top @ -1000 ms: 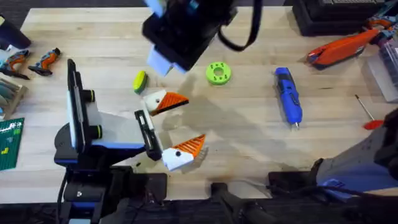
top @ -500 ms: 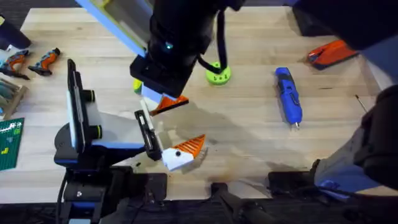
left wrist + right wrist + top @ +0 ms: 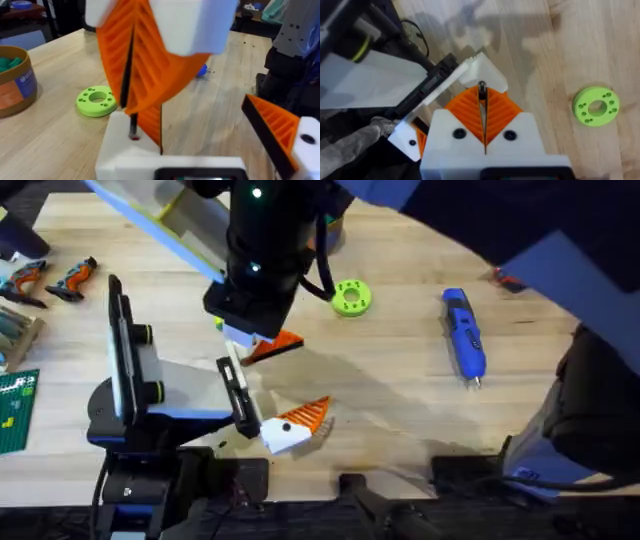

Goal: Pick up the gripper from the table and insert it into the empty holder that is missing its gripper. Then pick up a screw, insert it into the mounting hole, and use the screwdriver to tighten it. Finally, clean up the table by picking up the vegetable and placing it into the bucket.

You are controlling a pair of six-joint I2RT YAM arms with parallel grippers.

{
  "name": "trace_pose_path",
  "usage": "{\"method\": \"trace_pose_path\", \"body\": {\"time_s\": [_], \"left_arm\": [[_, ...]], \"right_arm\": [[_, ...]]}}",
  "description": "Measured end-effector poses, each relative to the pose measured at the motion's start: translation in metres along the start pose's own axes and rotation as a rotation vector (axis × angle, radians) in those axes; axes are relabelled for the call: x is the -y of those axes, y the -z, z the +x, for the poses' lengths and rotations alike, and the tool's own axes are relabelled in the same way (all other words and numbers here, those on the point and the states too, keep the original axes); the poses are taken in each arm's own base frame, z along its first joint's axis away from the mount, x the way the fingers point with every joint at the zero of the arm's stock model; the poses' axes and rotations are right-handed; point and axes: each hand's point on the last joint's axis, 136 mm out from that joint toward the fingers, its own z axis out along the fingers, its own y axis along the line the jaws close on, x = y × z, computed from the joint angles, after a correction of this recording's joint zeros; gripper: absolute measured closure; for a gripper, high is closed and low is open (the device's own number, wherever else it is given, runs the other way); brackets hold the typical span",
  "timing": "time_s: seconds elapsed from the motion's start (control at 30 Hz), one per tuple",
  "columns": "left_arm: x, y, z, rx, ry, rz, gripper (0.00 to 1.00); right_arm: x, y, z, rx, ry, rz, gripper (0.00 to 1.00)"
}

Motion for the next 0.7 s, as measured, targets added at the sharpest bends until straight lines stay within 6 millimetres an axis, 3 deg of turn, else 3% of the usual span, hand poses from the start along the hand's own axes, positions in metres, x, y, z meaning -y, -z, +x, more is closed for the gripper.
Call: {"method": "trace_pose_path", "body": {"time_s": [0.7], "left_arm": [[-0.0001, 0.0000, 0.0001, 0.000, 0.000, 0.000, 0.015]], "right_arm": [[0.0026, -0.0003, 0.0014, -0.007, 0.014, 0.015, 0.994]]}}
